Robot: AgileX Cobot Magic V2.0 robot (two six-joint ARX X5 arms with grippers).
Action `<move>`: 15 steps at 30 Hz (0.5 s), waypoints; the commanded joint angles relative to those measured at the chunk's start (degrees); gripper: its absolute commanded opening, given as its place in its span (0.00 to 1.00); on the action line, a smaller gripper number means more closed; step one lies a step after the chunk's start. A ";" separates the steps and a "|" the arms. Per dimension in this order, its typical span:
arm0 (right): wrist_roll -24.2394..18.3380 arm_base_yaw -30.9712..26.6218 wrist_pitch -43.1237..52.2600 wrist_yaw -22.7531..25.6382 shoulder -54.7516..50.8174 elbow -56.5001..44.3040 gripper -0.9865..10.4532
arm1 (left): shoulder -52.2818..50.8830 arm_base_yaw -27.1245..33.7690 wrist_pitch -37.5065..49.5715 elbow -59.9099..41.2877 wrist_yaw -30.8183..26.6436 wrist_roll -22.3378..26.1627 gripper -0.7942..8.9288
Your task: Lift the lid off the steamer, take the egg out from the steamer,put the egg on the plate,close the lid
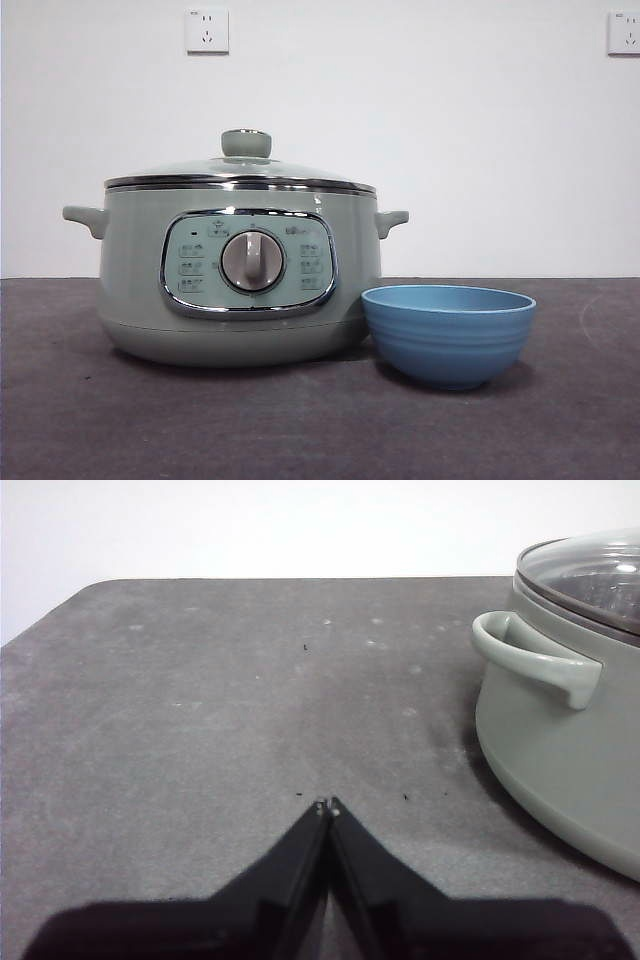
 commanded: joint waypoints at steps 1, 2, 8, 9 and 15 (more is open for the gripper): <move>0.33 0.11 0.26 0.13 -0.11 -0.35 0.09 | -0.11 0.17 0.35 -0.81 0.04 -0.39 0.08; 0.33 0.11 0.28 0.13 -0.11 -0.37 0.09 | -0.11 0.17 0.35 -0.81 0.04 -0.39 0.08; 0.13 0.11 0.74 0.17 -0.11 -0.35 0.09 | -0.11 0.17 0.35 -0.81 0.04 -0.39 0.08; -0.52 -0.04 0.81 0.28 -0.17 -0.35 0.09 | -0.11 0.17 0.35 -0.81 0.04 -0.39 0.08; -9.86 -7.48 14.91 -2.51 -4.92 -1.40 0.09 | -0.11 0.17 0.37 -0.81 0.04 -0.39 0.08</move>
